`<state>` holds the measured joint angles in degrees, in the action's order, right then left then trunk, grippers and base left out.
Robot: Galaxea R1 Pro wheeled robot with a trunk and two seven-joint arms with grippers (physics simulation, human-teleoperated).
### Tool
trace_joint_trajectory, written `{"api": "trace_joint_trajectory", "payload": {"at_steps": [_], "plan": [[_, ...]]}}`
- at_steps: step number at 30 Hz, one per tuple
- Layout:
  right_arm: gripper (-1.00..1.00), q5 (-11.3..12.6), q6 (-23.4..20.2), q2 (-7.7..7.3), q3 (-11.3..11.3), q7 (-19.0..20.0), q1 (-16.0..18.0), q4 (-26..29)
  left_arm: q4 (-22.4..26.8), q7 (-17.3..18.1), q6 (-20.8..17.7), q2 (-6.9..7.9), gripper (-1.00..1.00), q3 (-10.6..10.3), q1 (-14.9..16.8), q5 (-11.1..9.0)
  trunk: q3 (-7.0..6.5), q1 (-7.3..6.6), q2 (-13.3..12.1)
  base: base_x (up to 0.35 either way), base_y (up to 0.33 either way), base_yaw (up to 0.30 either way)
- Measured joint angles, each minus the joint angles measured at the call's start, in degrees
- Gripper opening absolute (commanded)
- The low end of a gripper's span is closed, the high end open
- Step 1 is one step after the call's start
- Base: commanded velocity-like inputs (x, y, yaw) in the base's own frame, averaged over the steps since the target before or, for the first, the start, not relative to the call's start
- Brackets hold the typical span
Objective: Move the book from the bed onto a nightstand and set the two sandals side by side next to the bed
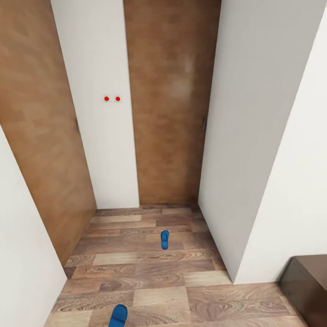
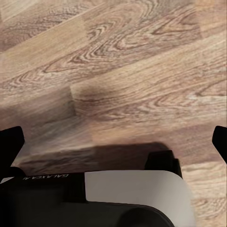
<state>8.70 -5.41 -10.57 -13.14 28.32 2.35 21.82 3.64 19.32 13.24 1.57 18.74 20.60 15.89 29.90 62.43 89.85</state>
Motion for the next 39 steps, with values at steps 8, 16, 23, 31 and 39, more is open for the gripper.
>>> {"api": "trace_joint_trajectory", "payload": {"at_steps": [8,16,23,31,39], "plan": [[1.0,0.1,0.0,0.0,0.0,0.0,0.0,0.0,0.0,0.0,0.0,0.0,-1.0,0.0,0.0,0.0,0.0,0.0,0.0,0.247,0.193,0.0],[1.0,0.1,0.0,0.0,0.0,0.0,0.0,0.0,0.0,0.0,0.0,0.0,-1.0,0.0,0.0,0.0,0.0,0.0,0.0,0.249,0.204,0.0],[1.0,0.1,0.0,0.0,-0.1,0.1,0.0,0.1,0.0,0.0,0.0,0.0,-1.0,0.0,0.0,0.0,0.0,0.0,0.0,0.258,0.207,0.0],[1.0,0.2,0.0,0.0,-0.1,0.2,0.0,0.3,0.0,0.0,0.0,0.0,-1.0,0.0,0.0,0.0,0.0,0.0,0.0,0.262,0.208,0.0],[1.0,0.1,0.0,0.0,0.0,0.2,0.0,0.2,0.0,0.0,0.0,0.0,-1.0,0.0,0.0,0.0,0.0,-0.01,0.0,0.283,0.179,0.0]]}}
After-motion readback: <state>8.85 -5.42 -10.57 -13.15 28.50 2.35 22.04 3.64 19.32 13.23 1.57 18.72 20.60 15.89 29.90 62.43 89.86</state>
